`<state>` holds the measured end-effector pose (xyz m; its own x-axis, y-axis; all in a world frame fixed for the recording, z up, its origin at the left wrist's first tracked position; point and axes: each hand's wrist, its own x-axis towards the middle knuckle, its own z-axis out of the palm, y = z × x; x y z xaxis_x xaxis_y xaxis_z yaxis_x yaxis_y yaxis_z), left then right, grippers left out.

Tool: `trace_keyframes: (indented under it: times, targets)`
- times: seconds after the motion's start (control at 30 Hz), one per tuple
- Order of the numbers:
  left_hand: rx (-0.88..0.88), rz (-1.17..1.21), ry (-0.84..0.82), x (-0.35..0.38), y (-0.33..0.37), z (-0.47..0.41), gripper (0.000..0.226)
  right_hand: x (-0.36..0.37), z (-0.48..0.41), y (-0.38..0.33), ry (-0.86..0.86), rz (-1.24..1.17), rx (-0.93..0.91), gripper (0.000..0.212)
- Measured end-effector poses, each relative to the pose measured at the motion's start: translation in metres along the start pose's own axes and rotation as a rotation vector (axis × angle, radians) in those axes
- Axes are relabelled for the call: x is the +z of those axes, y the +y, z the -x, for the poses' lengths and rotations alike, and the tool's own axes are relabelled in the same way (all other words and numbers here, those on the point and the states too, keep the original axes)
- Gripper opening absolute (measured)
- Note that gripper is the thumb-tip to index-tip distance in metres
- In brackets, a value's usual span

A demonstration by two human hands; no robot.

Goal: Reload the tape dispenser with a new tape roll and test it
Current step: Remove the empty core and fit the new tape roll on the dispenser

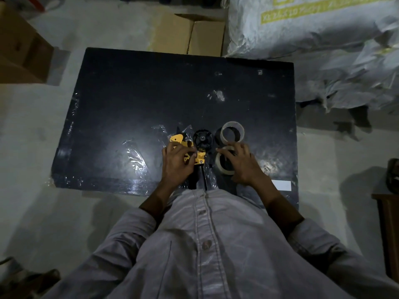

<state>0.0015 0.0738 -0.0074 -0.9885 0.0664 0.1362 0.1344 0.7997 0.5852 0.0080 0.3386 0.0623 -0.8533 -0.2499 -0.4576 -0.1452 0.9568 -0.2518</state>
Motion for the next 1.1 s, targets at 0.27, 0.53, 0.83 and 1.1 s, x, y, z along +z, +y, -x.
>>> trace_keyframes:
  times: [0.27, 0.53, 0.83, 1.1]
  targets:
    - [-0.414, 0.266, 0.16, -0.023, -0.02, -0.001, 0.013, 0.001, -0.014, 0.002, 0.065, -0.262, 0.028, 0.113]
    - [-0.412, 0.465, 0.043, -0.076, -0.013, -0.036, 0.017, -0.07, -0.034, -0.031, 0.143, -0.335, -0.118, 0.121]
    - [-0.306, 0.428, -0.244, -0.066, 0.015, -0.089, 0.024, -0.1, -0.088, -0.068, -0.022, -0.078, -0.2, 0.111]
    - [-0.373, 0.322, -0.249, -0.044, 0.007, -0.09, 0.026, -0.075, -0.1, -0.051, -0.033, -0.064, -0.223, 0.114]
